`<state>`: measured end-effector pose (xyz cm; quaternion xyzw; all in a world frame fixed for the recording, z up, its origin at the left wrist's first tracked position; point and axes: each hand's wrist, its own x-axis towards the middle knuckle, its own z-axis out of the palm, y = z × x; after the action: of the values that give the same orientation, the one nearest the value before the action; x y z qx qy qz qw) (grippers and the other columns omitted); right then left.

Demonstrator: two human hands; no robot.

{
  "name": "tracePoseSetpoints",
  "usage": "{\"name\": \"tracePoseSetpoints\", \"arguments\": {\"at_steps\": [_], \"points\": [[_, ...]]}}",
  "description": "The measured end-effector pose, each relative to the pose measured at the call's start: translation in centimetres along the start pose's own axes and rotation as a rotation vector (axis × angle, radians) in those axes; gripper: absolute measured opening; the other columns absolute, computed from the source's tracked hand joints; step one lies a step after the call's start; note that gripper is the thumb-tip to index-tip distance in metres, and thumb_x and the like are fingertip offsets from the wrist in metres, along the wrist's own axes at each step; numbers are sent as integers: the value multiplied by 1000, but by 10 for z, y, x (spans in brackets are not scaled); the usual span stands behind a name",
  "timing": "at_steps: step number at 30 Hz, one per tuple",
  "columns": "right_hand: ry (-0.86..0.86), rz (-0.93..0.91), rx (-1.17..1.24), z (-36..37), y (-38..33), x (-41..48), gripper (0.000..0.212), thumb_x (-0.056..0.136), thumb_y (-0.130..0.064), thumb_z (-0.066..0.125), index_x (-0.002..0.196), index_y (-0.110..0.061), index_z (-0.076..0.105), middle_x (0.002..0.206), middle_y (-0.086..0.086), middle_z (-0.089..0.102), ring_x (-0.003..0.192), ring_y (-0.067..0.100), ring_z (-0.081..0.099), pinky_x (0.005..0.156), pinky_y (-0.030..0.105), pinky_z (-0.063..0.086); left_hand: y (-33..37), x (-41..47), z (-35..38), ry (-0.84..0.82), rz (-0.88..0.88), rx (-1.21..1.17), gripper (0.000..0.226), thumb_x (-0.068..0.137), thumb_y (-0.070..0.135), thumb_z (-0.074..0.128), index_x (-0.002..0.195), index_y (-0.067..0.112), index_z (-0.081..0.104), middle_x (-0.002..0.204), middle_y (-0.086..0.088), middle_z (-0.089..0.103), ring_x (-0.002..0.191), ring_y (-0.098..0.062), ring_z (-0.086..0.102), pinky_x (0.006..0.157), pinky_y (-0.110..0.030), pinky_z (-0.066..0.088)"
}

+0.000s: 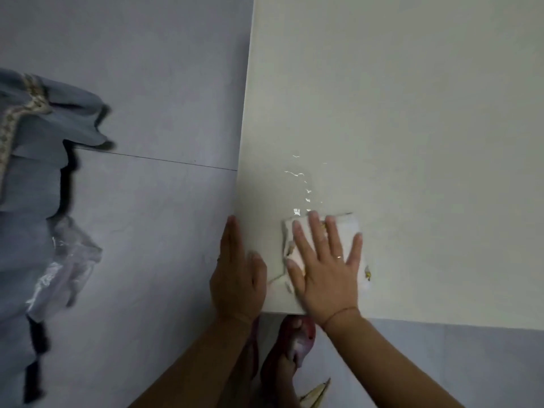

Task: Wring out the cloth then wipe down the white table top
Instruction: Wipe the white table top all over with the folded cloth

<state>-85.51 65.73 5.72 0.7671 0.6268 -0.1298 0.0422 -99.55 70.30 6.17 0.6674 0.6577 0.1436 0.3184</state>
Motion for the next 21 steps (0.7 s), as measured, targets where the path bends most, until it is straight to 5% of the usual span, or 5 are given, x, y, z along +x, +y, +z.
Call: {"name": "tracePoseSetpoints", "arguments": {"at_steps": [4, 7, 11, 16, 21], "points": [[58, 335, 114, -6, -20, 21, 61, 92, -51, 17, 148, -30, 9, 158, 2, 1, 146, 26, -1, 112, 64, 1, 2, 0, -3, -17, -1, 30, 68, 88, 37, 28, 148, 6, 26, 150, -15, 37, 105, -40, 63, 74, -36, 52], [29, 69, 99, -2, -66, 17, 59, 93, -48, 22, 149, -27, 21, 157, 5, 13, 145, 32, 10, 111, 65, 7, 2, -1, -6, -22, -23, -23, 66, 89, 44, 25, 148, 16, 22, 150, -11, 37, 113, -38, 60, 83, -43, 52], [24, -255, -14, -9, -19, 40, 55, 96, -50, 26, 148, -32, 24, 157, 0, 17, 145, 26, 13, 114, 60, 11, 4, 0, -6, -42, -47, -3, 67, 87, 36, 25, 148, 7, 25, 148, -17, 40, 109, -40, 61, 79, -40, 53], [96, 298, 110, -13, -10, 75, 60, 94, -52, 21, 149, -35, 6, 160, -2, -1, 147, 22, -5, 113, 56, -11, 5, 0, -5, -74, -72, 58, 69, 86, 30, 34, 149, 5, 24, 149, -17, 39, 105, -40, 62, 72, -40, 55], [54, -215, -9, -12, -47, 69, 58, 95, -51, 28, 148, -28, 25, 157, 3, 20, 145, 30, 15, 114, 60, 10, 3, 0, -3, -102, -66, 67, 66, 87, 29, 33, 148, 6, 26, 148, -17, 39, 103, -38, 64, 71, -38, 55]]}}
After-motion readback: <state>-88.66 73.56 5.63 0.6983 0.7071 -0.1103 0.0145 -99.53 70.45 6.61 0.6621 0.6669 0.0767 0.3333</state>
